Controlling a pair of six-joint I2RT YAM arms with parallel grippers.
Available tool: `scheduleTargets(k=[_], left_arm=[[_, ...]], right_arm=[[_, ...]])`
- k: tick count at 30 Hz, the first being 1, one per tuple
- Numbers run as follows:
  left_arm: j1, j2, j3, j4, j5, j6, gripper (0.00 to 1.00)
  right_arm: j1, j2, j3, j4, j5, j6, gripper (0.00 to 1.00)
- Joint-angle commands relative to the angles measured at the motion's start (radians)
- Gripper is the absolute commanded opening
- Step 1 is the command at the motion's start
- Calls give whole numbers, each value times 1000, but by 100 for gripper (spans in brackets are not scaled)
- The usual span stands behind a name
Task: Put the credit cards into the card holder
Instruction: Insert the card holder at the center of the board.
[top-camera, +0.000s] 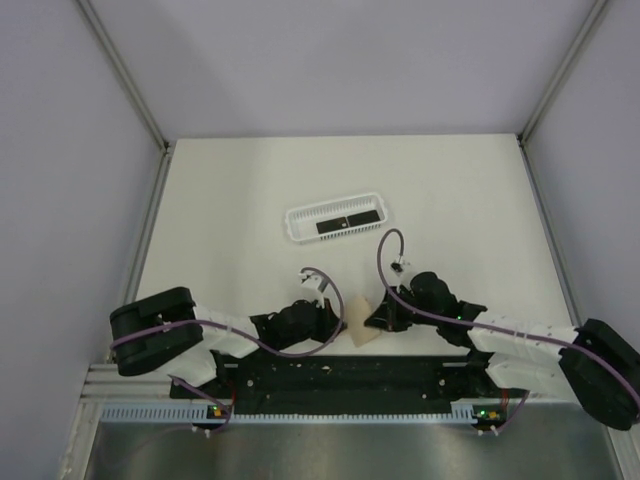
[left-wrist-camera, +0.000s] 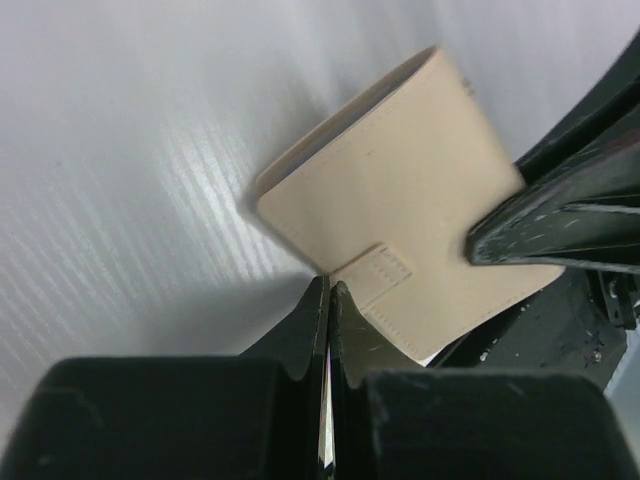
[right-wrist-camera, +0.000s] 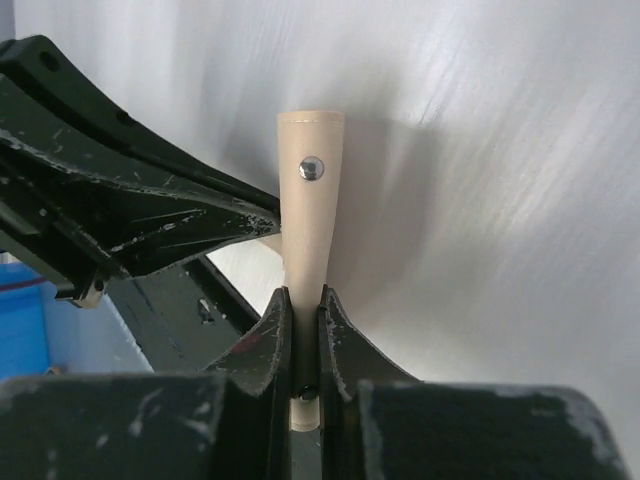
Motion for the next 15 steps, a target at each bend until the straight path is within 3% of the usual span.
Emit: scheduleTargets(k=[1,5,9,13,15], left_arm=[[-7,-38,38,-243,-56,26,0],[-6,-173,98,-402,-147,58,5],[-6,-281,130,-510,-213,89,13],[-4,-345,135,-567,-242,93,14],[-4,-359,126,-573,-247,86,14]], right_arm=[[-2,-160,135,-236,160,-89,0],[-3,-221,292,-598,425,-144,0],[18,-68,491,-875,602,-132,0],[173,92,657,-1074,902,-74,0],[210,158,714,-1112,923,-72,0]])
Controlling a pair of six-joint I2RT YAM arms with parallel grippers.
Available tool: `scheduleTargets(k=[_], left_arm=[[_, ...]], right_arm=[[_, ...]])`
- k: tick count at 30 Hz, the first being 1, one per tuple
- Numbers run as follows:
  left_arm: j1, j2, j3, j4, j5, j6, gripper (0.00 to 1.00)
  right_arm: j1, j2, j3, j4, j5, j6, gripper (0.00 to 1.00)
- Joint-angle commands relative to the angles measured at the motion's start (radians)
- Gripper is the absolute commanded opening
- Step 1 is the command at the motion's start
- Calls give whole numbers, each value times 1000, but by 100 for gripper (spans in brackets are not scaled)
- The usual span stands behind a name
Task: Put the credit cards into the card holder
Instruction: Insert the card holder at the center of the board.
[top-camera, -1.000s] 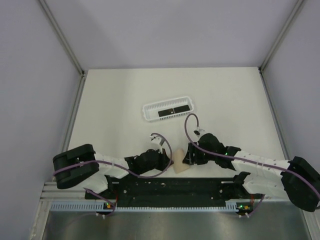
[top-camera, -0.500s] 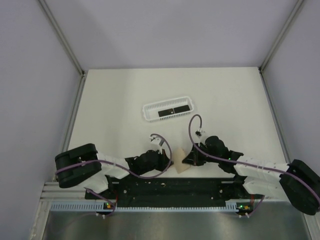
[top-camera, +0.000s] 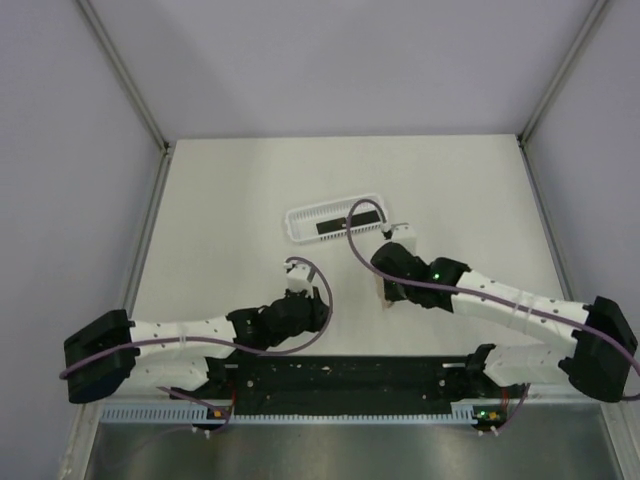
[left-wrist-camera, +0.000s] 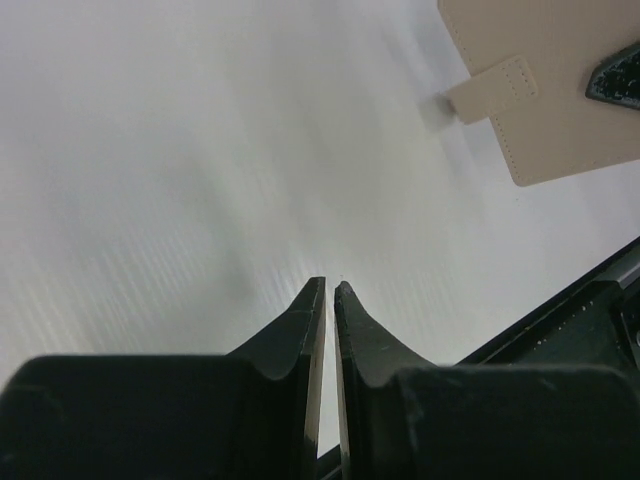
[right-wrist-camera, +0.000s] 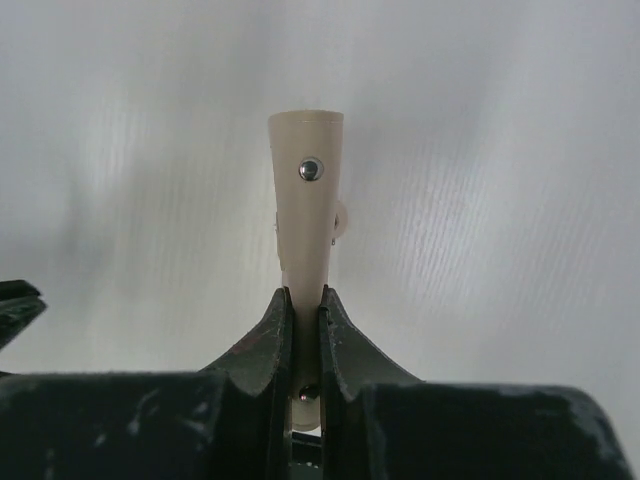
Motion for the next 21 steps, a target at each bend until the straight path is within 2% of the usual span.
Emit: scheduleTargets(k=[1,5,9,13,17,21], left_arm=[[-1,-43,12,-81,-58,11,14],[-1,-75,-9,-103,-82,-17,13],[-1,-102,-38,-101,-96,-32,13],[-1,-109,-46,-110,-101,-37,14],[1,-110,-51,-115,-98,-46,14],[1,-122,-52,-123,-99,-49,14]], right_arm=[[95,127,129,-246,247,23,0],[133,205,155,-237,224,17,0],[144,192,102,-74,94,-30,1],[142,144,4,143,-127,-53,32],[138,92,-87,367,-330,-70,45],[115,23,-133,449,-405,-63,47]])
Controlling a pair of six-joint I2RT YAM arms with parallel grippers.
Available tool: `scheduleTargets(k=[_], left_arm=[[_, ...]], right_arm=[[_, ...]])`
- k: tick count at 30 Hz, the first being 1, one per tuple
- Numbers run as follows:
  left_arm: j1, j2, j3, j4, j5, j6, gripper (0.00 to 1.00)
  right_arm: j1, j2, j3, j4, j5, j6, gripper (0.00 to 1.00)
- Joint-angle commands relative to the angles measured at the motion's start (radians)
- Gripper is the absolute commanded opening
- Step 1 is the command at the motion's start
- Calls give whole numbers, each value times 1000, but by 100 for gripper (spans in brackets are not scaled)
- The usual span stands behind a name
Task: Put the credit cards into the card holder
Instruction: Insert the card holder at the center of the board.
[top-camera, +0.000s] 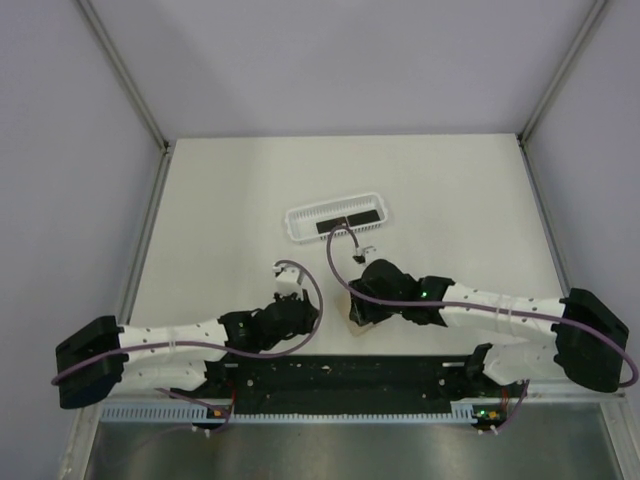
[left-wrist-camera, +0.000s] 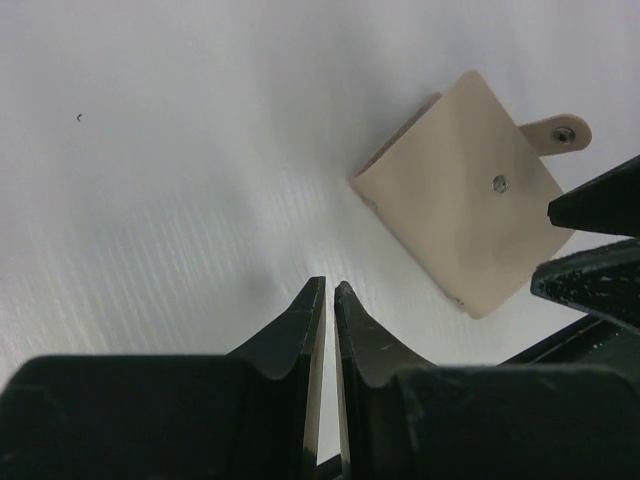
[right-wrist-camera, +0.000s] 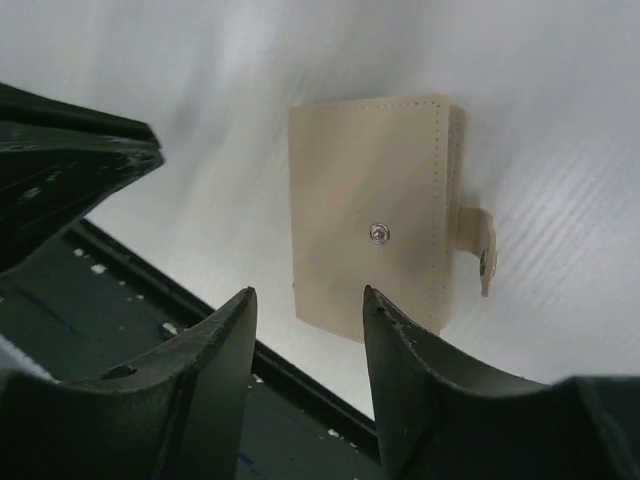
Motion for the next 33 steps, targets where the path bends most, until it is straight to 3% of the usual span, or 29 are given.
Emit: scheduleTargets(k=[1,6,9,14,19,26,33], left_arm=[[1,-36,-8,1,-26,-10,14],[1,-70,-3,-2,-43,14,14],[1,-57,16,38,-32,78,11],[1,12,72,184,62,193,6],[7,182,162,306,199,253,0],[24,350,214,351,251,211,0],[85,391,172,386,282,149,0]], right_arm=[[-28,-118,-45,215,-147,0,46],[-111,-296,-108,90,81,64,35],[-165,-327,-120,10,138,81,36],[-217,-332,-149,-26,164,126,38],[-243,-310,-155,0,161,138,38],[-278,-318,-174,20,177,143,29],[-314,-266,-171,60,103,77,28]])
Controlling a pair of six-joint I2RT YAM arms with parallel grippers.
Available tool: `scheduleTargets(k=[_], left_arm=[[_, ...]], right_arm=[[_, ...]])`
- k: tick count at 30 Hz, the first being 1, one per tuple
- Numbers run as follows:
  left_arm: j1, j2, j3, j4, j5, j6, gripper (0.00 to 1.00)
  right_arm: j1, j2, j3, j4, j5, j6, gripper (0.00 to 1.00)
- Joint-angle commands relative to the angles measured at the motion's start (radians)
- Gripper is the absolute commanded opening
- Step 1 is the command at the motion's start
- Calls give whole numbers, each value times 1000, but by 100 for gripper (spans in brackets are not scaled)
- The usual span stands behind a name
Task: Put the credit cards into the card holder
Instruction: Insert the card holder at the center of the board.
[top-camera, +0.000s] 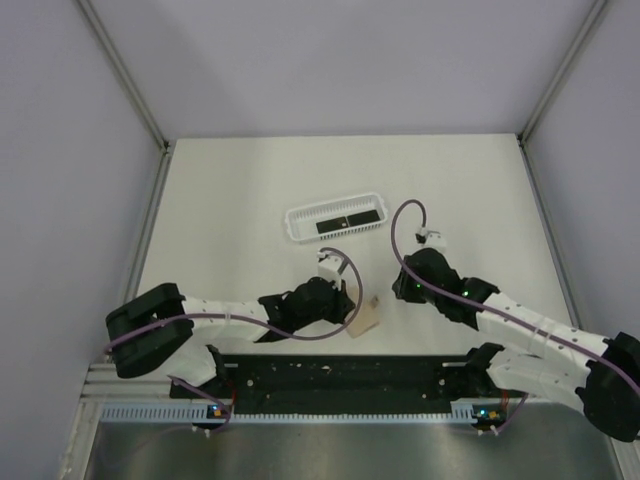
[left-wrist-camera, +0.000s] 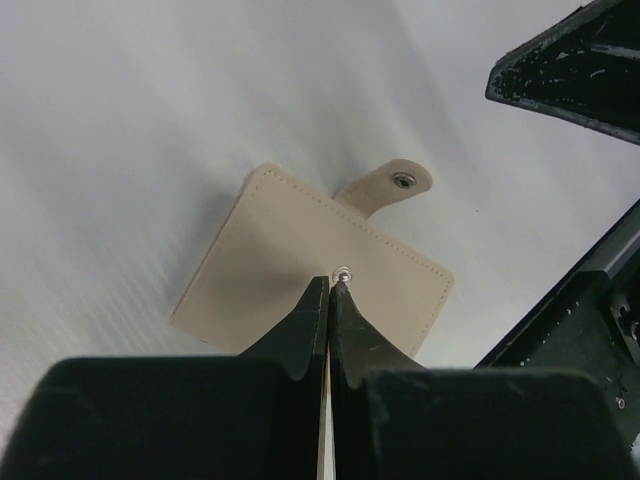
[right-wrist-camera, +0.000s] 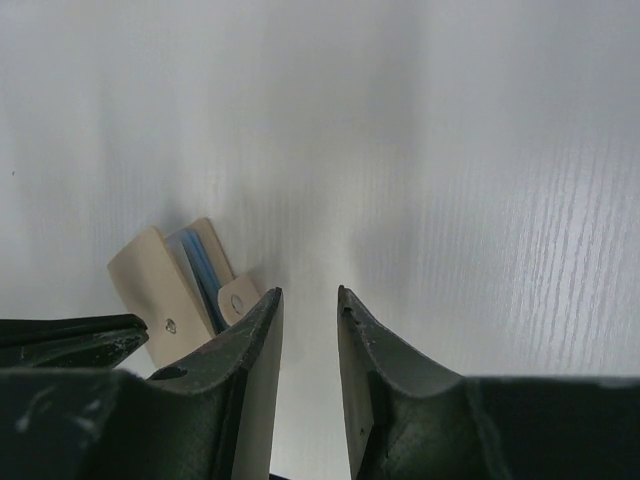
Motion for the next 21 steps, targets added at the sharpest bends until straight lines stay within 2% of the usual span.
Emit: scheduleTargets(k=[1,10,14,21], left_arm=[[61,8,-31,104,56,-50,0],[89,46,-25,116,174,-19,0],[87,71,-32,144,243,-24,0],[86,80,-64,165,242,-42,0]], right_arm=[[-26,44,6,68,-48,-50,28],[-65,165,2,180,-204,-84,17],[-69,213,2,229,-255,-88,15],[-69,251,0,292,-358,-90,14]])
